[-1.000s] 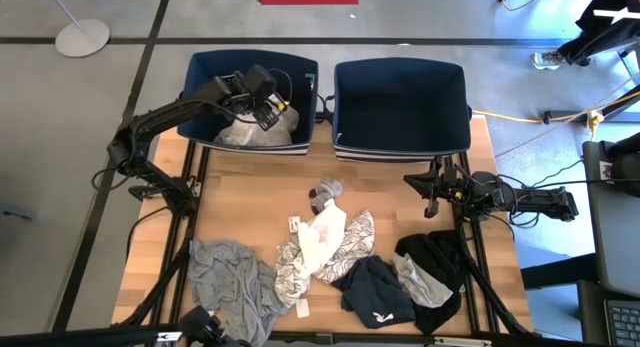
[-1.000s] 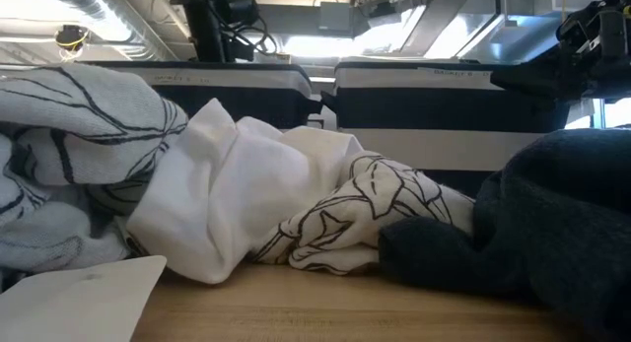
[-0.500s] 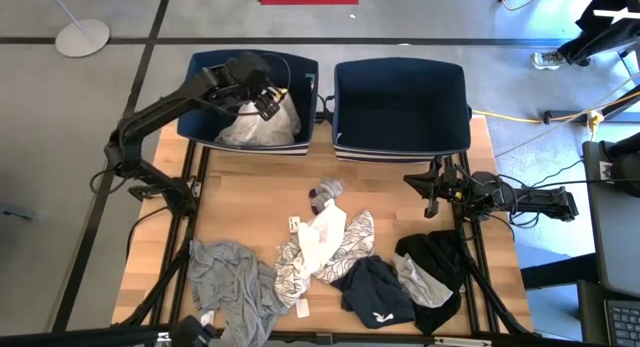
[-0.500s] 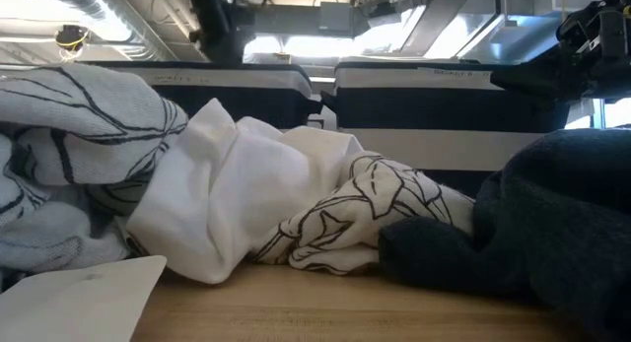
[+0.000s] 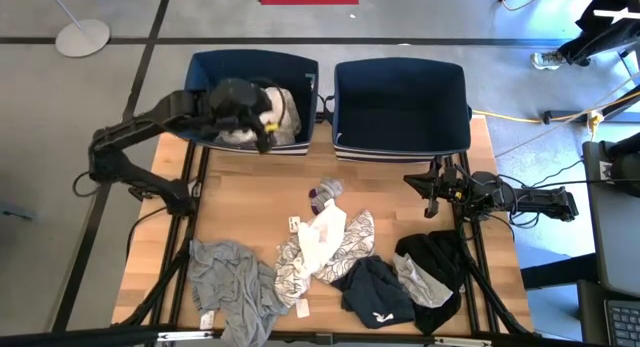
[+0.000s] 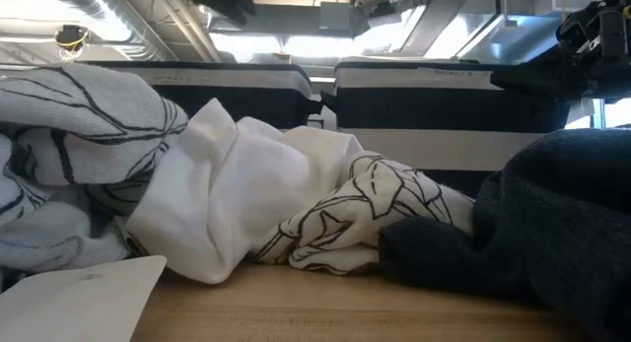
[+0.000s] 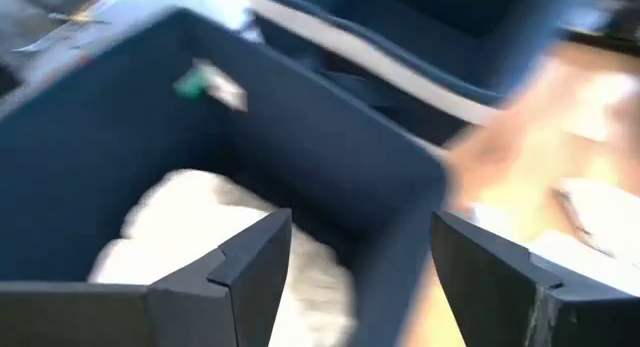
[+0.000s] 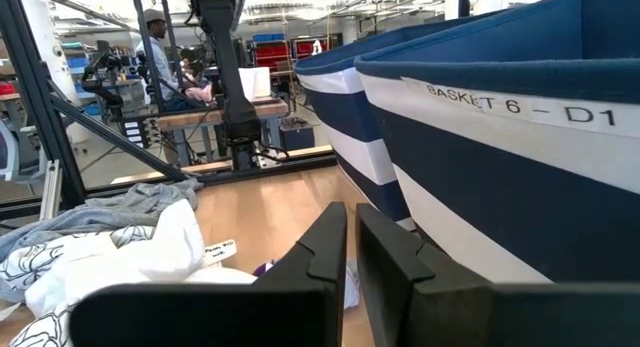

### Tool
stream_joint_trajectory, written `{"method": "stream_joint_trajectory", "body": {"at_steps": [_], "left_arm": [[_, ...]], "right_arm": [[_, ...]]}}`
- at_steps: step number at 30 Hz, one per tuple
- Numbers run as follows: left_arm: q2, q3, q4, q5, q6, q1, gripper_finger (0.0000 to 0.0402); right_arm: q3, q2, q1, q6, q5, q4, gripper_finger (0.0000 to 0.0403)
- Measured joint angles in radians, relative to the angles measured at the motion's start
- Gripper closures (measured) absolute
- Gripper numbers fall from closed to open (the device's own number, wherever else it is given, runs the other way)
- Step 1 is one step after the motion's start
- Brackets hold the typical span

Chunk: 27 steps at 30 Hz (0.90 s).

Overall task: Sort clothes
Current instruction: Put the white shirt into the right laundry organizer

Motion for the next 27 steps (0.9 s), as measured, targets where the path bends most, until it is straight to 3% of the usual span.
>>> {"method": "stream_joint_trajectory", "body": {"at_steps": [13, 27], "left_arm": [[0.008, -0.024, 0.048, -0.001, -0.110, -0.354, 0.0176], [0.042, -0.231, 0.306, -0.004, -0.166, -0.518, 0.0176]], "right_arm": [[0.000, 0.000, 0.000, 0.000, 0.000, 0.000, 0.0373], [0.000, 0.000, 0.000, 0.023, -0.001, 0.000, 0.0373]]}}
